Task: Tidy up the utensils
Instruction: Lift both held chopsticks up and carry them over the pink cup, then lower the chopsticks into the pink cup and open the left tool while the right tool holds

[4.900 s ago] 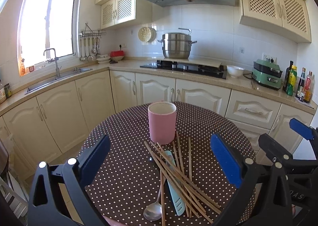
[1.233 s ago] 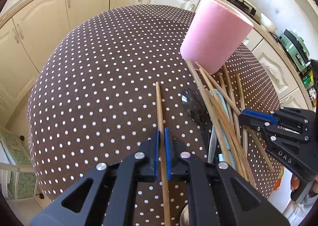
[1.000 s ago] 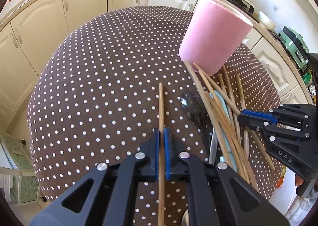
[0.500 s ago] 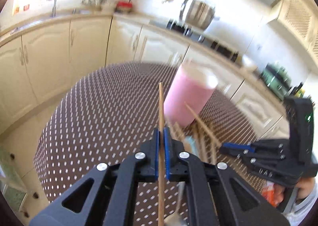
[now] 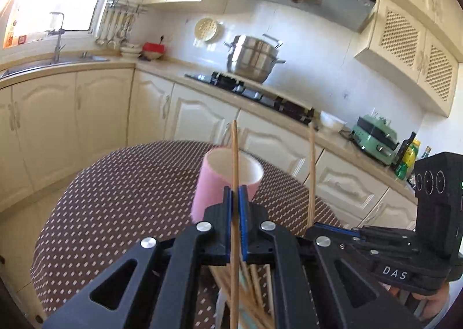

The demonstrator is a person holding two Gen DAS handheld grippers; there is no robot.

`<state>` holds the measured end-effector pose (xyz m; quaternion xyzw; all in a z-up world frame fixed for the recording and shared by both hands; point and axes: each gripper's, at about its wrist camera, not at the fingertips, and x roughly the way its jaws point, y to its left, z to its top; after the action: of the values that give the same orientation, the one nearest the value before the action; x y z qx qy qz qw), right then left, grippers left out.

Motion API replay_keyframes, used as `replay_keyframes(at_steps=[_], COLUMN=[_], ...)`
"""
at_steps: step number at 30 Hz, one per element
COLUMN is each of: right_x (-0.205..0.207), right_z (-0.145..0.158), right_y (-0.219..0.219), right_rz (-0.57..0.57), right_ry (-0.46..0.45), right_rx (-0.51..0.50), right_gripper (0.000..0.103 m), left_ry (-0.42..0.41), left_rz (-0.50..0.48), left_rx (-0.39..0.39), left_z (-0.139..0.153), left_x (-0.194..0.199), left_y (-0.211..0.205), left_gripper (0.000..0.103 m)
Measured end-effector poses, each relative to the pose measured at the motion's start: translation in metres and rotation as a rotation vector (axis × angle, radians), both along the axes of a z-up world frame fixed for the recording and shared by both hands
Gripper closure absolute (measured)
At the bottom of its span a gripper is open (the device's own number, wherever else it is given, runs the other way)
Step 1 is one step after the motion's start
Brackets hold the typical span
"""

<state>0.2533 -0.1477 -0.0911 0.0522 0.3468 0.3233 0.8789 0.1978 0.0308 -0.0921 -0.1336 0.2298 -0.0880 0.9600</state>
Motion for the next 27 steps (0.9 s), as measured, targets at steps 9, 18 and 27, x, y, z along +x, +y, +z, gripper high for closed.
replay_keyframes(at_steps=[9,18,27], right_x=[0.011,0.036,0.058], right_z=[0.044,0.100,0.126], right_y=[0.002,0.004,0.020], right_rz=[-0.060,-0.105,-0.147], right_ry=[-0.127,-0.239,-0.324], right_rx=[0.023,0.044,0.045], right_gripper=[0.096,0.096,0.096], left_ry=[-0.222,-0.443,-0.549], left_rz=[-0.028,0.036,0.106], left_rx=[-0.010,-0.001,-0.033], left_z=[0.031,0.064,0.079], left_x=[0.022,0.049,0.076], left_y=[-0.018,-0.028,-0.021], left_gripper=[0.098,0.098,0.098])
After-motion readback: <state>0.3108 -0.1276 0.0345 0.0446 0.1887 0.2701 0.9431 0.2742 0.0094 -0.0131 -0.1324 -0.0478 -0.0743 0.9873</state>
